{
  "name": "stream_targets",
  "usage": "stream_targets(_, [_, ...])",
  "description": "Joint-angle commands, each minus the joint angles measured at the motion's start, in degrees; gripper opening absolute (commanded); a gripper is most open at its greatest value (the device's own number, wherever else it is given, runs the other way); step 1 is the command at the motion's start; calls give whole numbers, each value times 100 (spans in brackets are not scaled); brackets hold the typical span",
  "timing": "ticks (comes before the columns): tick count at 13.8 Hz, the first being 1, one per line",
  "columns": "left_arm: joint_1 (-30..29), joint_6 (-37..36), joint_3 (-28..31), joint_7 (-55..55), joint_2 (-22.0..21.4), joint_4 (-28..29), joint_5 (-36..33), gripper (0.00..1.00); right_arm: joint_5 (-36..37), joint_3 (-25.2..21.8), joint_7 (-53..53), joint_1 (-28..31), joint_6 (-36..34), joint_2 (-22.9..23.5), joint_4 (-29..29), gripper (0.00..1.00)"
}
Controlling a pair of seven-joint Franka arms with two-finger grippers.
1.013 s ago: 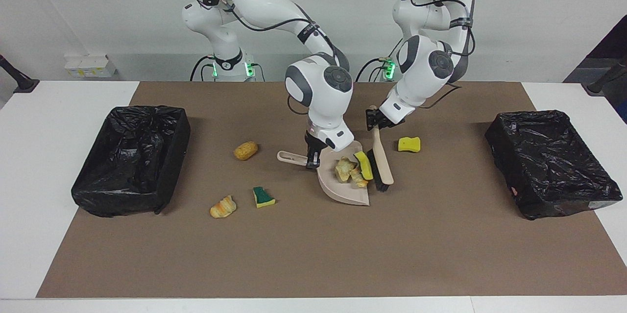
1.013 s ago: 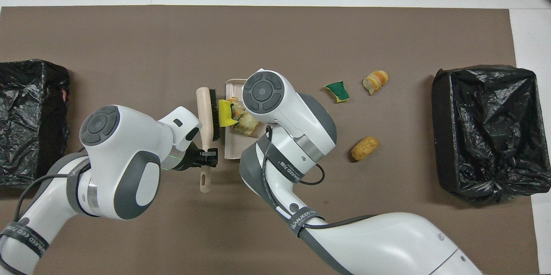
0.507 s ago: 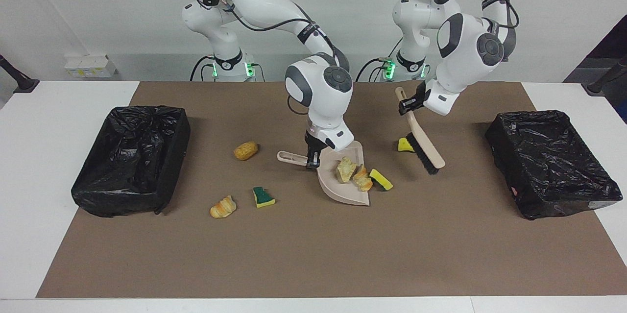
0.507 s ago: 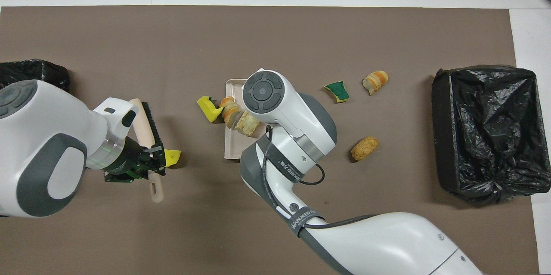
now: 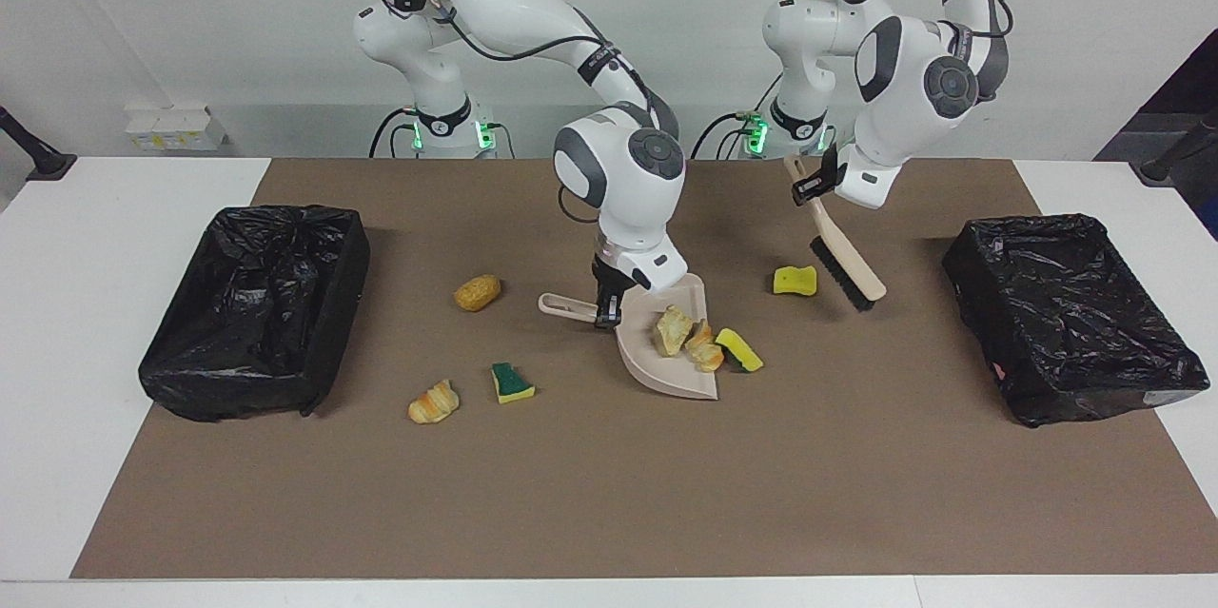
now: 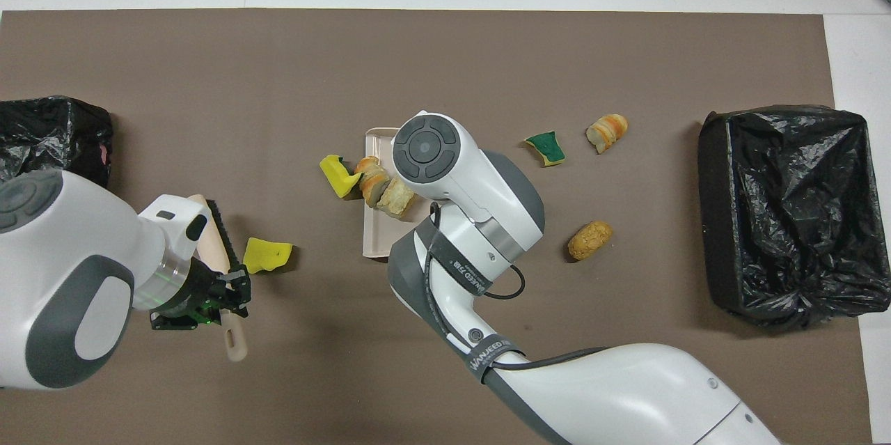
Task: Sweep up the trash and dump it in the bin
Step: 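Sweep the remaining pieces into the dustpan with the left gripper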
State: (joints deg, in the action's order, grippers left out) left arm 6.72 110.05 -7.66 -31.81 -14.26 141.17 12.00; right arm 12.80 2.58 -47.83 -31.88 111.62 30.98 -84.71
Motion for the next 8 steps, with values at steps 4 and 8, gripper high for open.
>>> stream_targets(4, [752,1625,19,-89,853,-246,144,0,-67,49,125,68,53,128,166,0])
stream_targets(8, [1138,1678,2,480,1373,-1064,285,0,-67,49,125,68,53,128,166,0])
